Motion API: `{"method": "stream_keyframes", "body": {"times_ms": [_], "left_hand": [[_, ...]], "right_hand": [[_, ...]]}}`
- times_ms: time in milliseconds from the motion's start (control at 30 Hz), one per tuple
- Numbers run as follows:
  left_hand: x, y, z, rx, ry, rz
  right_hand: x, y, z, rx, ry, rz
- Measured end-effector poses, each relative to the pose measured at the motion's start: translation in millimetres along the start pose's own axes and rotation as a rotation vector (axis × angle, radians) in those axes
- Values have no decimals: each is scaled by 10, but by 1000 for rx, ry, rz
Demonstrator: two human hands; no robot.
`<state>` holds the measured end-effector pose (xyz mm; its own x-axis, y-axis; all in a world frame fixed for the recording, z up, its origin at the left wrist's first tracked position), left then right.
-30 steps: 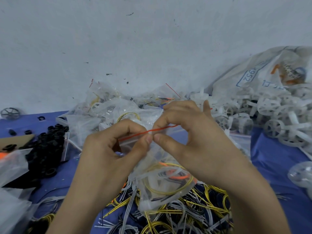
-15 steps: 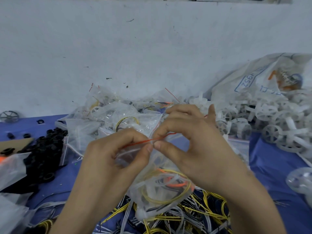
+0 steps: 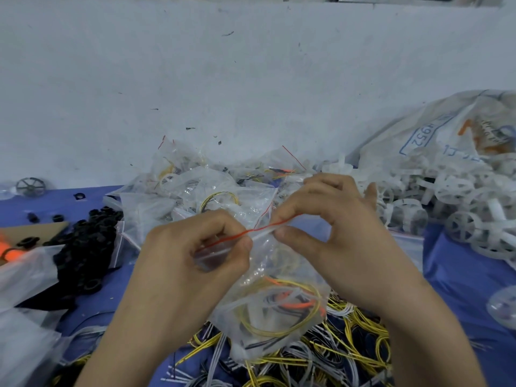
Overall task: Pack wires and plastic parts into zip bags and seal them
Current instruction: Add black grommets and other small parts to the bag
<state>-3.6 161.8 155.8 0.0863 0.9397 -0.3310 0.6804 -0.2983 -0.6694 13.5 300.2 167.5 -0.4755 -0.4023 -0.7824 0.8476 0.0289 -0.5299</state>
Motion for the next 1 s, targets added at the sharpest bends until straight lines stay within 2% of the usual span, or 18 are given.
{"method": "stream_keyframes", "body": {"times_ms": [200, 367, 500, 700, 867, 1000], "left_hand": [[47, 7, -106, 51, -152, 46], [84, 7, -221, 168, -204, 104], [29, 2, -166, 147, -223, 99], [78, 19, -141, 133, -358, 141], [38, 20, -137, 129, -303, 134], [64, 21, -117, 104, -333, 151]], "right_hand": [[54, 25, 108, -56, -104, 20], [15, 42, 132, -27, -57, -7], [-44, 31, 25, 27, -45, 30], [20, 58, 145, -34, 59, 12], [-48, 26, 28, 2, -36, -1], [-8, 46, 146, -101, -30, -43]]}}
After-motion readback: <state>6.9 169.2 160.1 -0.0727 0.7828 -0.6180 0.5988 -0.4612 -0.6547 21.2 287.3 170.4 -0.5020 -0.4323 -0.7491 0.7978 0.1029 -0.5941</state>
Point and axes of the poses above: each hand's wrist, its own y-axis away from the middle knuckle, its own x-axis out of the palm, z = x × y, the point moved 10 cm from there along -y, towards the middle knuckle, and after that the axes turned 12 degrees about y, right-handed, at the moved point
